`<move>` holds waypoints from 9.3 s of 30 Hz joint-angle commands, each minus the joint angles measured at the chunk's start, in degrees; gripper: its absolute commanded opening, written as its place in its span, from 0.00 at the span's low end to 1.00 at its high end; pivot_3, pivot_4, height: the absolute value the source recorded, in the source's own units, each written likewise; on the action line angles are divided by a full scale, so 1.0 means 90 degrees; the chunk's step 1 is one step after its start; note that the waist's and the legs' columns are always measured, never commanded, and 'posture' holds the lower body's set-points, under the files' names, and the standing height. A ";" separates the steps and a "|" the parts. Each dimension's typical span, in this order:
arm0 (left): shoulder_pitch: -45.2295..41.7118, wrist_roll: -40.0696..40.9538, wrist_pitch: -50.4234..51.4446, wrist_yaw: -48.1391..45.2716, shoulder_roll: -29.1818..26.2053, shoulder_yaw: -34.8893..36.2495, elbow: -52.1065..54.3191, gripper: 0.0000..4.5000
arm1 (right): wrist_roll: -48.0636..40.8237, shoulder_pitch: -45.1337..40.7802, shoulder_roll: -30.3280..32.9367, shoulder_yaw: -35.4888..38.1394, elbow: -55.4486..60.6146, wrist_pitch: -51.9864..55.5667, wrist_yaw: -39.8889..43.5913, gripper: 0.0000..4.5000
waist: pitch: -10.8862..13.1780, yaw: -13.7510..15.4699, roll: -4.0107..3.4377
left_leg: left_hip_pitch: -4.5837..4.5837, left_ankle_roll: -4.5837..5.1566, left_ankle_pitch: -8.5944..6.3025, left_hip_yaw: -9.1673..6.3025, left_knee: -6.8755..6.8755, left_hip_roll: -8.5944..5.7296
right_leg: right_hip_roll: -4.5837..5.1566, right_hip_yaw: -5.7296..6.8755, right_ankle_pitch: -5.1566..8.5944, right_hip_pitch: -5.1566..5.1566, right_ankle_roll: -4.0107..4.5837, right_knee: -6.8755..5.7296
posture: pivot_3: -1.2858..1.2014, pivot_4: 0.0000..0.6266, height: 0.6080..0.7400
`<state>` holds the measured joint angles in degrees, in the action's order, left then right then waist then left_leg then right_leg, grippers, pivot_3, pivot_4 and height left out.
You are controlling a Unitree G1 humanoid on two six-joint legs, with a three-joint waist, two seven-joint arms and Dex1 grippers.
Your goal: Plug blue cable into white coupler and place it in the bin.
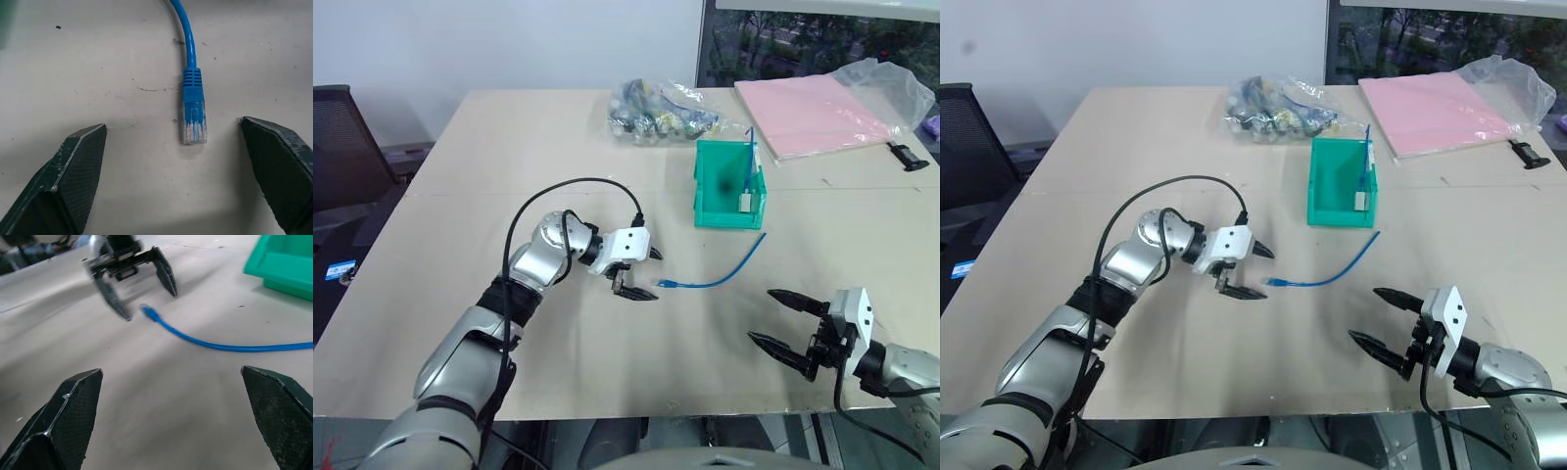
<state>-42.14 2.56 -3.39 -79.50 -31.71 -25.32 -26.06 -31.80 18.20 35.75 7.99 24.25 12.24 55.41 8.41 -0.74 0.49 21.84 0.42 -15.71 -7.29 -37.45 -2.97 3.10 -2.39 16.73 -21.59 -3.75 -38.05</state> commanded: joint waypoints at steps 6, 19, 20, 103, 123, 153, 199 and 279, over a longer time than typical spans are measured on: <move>-0.0067 -0.0303 -0.0377 -0.0176 0.0175 0.0000 -0.0411 0.02 | -0.0199 -0.0128 0.0042 0.0057 0.0432 0.0038 0.0048 1.00 | 0.0000 -0.0014 0.0000 | -0.0001 0.0000 0.0000 -0.0002 0.0000 0.0000 | -0.0003 0.0000 0.0000 -0.0001 -0.0001 -0.0001 | 0.52 0.24 1.00; -0.0074 0.2724 0.4357 -0.0009 0.1134 0.1598 0.1402 0.01 | -0.1979 -0.0428 -0.0805 -0.0345 0.1162 0.1974 -0.1569 1.00 | 0.0005 -0.0022 0.0006 | 0.0028 -0.0001 0.0000 -0.0033 -0.0027 0.0003 | -0.0001 0.0023 0.0000 -0.0015 0.0000 -0.0013 | 0.52 0.24 1.00; -0.0092 0.3041 0.4890 0.0043 0.1158 0.1726 0.1575 0.01 | -0.2216 -0.0536 -0.0970 -0.0418 0.1258 0.2142 -0.1824 1.00 | 0.0005 -0.0038 0.0005 | 0.0026 -0.0001 0.0001 -0.0035 -0.0028 0.0003 | 0.0000 0.0024 0.0001 -0.0014 0.0000 -0.0018 | 0.52 0.24 1.00; 0.4931 0.2457 0.4198 0.5793 0.1217 0.4933 0.8223 0.79 | -0.2698 -0.2498 -0.1165 -0.0212 0.0079 0.1789 -0.1944 0.01 | 0.0006 -0.0175 -0.0001 | -0.0007 -0.0031 0.0016 -0.0012 0.0014 0.0003 | 0.0015 -0.0043 -0.0001 -0.0022 0.0001 -0.0007 | 0.52 0.24 1.00; 0.6613 0.0859 0.1681 0.6916 0.2086 0.4611 0.5363 0.79 | -0.2188 -0.2848 -0.1560 -0.0678 -0.0071 0.1995 -0.1647 0.01 | 0.0011 0.0115 0.0010 | 0.0004 -0.0006 0.0001 -0.0021 0.0018 -0.0013 | 0.0042 -0.0006 -0.0007 -0.0015 0.0009 0.0014 | 0.52 0.24 1.00; 0.2373 0.0900 0.0710 0.1252 0.0707 0.0931 0.1662 0.12 | -0.0581 -0.3334 -0.1157 -0.1625 -0.0179 0.1483 -0.1078 0.01 | 0.0012 -0.0017 0.0004 | 0.0006 -0.0029 0.0016 -0.0033 0.0016 -0.0029 | 0.0020 0.0004 -0.0009 -0.0018 0.0007 0.0004 | 0.52 0.24 1.00; 0.0167 0.0127 -0.1467 -0.0249 0.1723 0.0654 -0.2462 0.12 | 0.1435 -0.3638 -0.0919 -0.2330 -0.1988 -0.0072 0.0364 0.01 | -0.0004 0.0019 0.0009 | 0.0000 -0.0001 0.0002 -0.0058 -0.0075 -0.0039 | 0.0008 0.0018 -0.0019 0.0013 -0.0014 -0.0035 | 0.52 0.24 1.00; 0.0148 0.0008 -0.1456 -0.0322 0.1737 0.0748 -0.2475 0.12 | 0.2372 -0.2862 -0.0700 -0.2664 -0.3844 -0.1269 -0.0144 0.01 | -0.0145 -0.0001 0.0012 | -0.0145 0.0004 -0.0002 -0.0073 0.0008 -0.0043 | 0.0005 0.0014 -0.0009 0.0144 -0.0024 0.0019 | 0.52 0.24 1.00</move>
<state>-41.38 4.09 -16.69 -81.87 -16.18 -17.97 -47.39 -17.63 -10.15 26.88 -13.61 -1.35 -2.20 54.66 7.10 -0.75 0.60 20.54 0.46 -15.73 -7.95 -37.37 -3.35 3.14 -2.26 16.65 -20.30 -3.97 -37.88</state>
